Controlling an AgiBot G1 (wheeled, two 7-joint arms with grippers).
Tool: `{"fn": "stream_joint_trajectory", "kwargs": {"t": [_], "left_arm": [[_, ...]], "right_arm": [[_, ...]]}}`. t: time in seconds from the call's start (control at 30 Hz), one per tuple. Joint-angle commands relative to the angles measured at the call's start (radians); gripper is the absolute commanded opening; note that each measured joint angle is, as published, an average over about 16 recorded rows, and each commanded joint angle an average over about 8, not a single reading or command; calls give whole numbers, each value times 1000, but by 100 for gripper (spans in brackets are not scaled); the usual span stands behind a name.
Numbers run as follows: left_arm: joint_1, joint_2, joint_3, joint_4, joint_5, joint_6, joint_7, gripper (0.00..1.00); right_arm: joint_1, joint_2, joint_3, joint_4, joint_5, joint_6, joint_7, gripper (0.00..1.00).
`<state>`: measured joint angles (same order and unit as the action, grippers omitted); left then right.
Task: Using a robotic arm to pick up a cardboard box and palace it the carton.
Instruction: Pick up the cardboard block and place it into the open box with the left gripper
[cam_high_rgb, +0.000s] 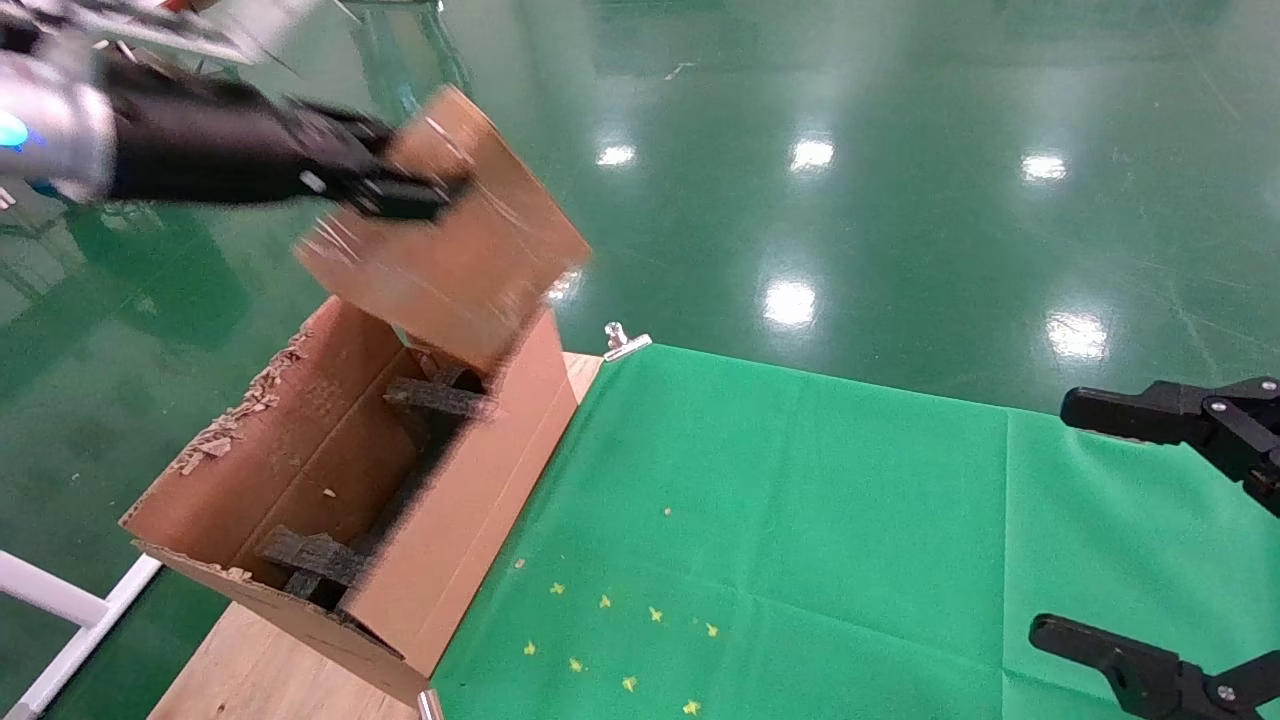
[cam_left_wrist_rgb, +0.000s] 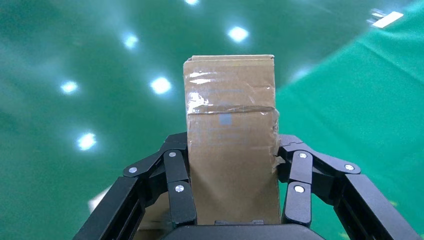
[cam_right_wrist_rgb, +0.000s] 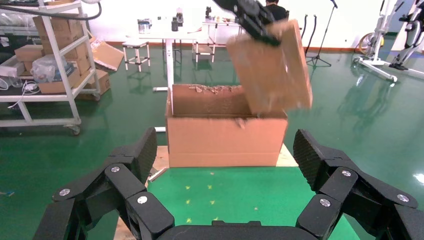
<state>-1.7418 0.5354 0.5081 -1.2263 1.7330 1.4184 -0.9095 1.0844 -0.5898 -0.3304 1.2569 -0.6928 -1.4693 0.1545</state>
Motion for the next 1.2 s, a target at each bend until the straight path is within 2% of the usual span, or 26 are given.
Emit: {"fn": "stream_joint_trajectory", "kwargs": {"t": [0.03, 0.17, 0.33, 0.57, 0.8, 1.2], "left_arm": [[-37, -12, -12, 25, 7, -1, 34, 0], [-41, -47, -9, 137, 30, -1, 115, 0], [7, -82, -7, 317, 31, -34, 229, 0], [46, -83, 8, 531, 60, -106, 367, 0], [37, -36, 43, 678, 146, -184, 392, 0], [54, 86, 72, 904, 209, -344, 411, 0]], "right_arm": [[0, 0, 0, 0, 0, 0, 0, 100], [0, 0, 0, 0, 0, 0, 0, 100], [0, 0, 0, 0, 0, 0, 0, 100], [0, 0, 0, 0, 0, 0, 0, 100], [0, 0, 0, 0, 0, 0, 0, 100], [0, 0, 0, 0, 0, 0, 0, 100]]}}
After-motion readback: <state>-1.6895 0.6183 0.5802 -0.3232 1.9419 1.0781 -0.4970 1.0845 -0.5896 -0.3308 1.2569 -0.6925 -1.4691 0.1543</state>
